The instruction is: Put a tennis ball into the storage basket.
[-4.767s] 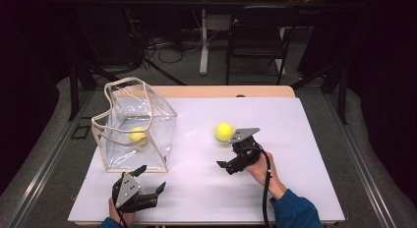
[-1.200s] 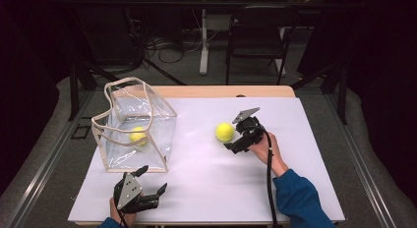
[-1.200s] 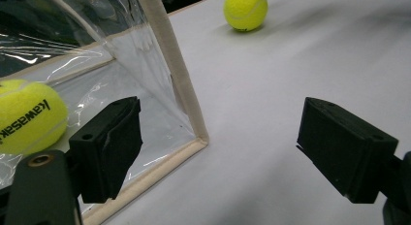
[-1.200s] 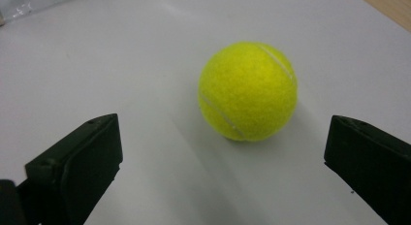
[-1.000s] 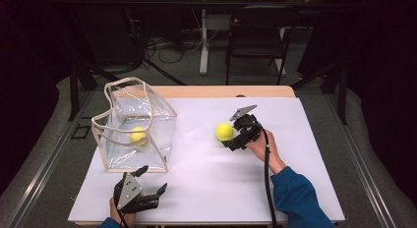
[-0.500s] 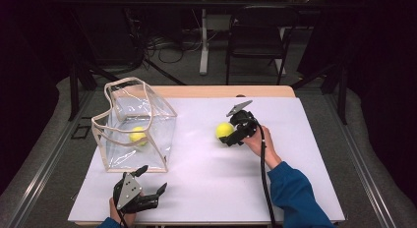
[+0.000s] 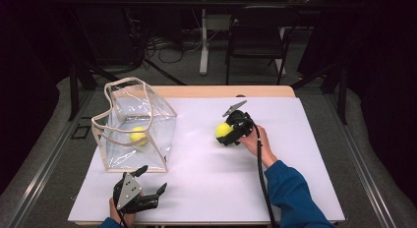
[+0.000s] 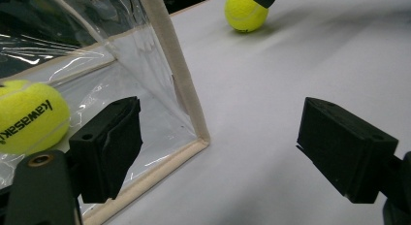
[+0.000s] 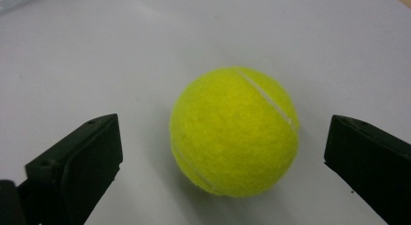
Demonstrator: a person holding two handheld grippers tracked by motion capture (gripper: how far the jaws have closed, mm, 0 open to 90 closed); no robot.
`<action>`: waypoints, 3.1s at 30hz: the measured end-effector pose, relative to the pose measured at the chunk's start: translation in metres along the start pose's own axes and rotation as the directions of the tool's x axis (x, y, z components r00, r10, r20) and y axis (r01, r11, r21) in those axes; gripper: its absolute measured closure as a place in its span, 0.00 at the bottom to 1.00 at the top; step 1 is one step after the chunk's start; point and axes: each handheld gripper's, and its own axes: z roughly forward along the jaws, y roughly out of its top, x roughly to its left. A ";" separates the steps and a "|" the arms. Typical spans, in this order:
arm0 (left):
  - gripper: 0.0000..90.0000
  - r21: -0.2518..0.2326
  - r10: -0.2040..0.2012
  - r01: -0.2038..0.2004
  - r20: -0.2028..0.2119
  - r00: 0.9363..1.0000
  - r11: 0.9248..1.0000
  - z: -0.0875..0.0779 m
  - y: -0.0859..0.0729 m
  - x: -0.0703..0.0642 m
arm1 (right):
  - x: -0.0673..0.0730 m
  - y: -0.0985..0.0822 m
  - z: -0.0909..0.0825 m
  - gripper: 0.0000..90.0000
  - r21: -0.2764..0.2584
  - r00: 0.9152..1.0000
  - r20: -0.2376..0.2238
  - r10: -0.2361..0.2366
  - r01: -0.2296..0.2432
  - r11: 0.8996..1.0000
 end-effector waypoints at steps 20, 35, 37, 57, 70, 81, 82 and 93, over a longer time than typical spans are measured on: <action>0.18 0.003 0.002 -0.002 0.000 1.000 1.000 0.000 0.000 0.000 | -0.002 -0.001 0.017 0.10 0.043 1.000 0.001 0.020 -0.020 0.999; 0.18 0.007 0.007 -0.007 0.002 1.000 1.000 0.000 0.000 0.000 | -0.003 -0.003 0.022 0.28 0.071 0.999 0.018 0.042 -0.043 0.997; 0.18 0.006 0.006 -0.006 0.002 1.000 1.000 0.000 0.000 0.000 | -0.003 -0.003 0.022 0.28 0.077 0.999 0.021 0.033 -0.034 0.996; 0.18 0.005 0.007 -0.007 0.002 1.000 1.000 0.000 0.000 0.000 | 0.001 0.000 0.010 0.29 0.088 0.999 0.039 0.015 -0.019 0.996; 0.18 0.001 0.005 -0.005 0.002 1.000 1.000 0.000 0.000 0.000 | 0.009 0.004 -0.003 0.29 0.079 0.999 0.043 -0.015 0.011 0.997; 0.18 0.003 0.004 -0.004 0.000 1.000 1.000 0.000 0.000 0.000 | 0.013 0.005 -0.012 0.29 0.076 0.999 0.041 -0.028 0.025 0.997; 0.18 0.004 0.004 -0.004 -0.003 1.000 1.000 0.000 0.000 -0.001 | 0.013 0.005 -0.012 0.29 0.079 0.999 0.040 -0.029 0.026 0.997; 0.18 0.006 0.007 -0.007 0.002 1.000 1.000 0.000 0.000 0.000 | 0.017 0.007 -0.016 0.29 0.083 0.999 0.038 -0.039 0.036 0.996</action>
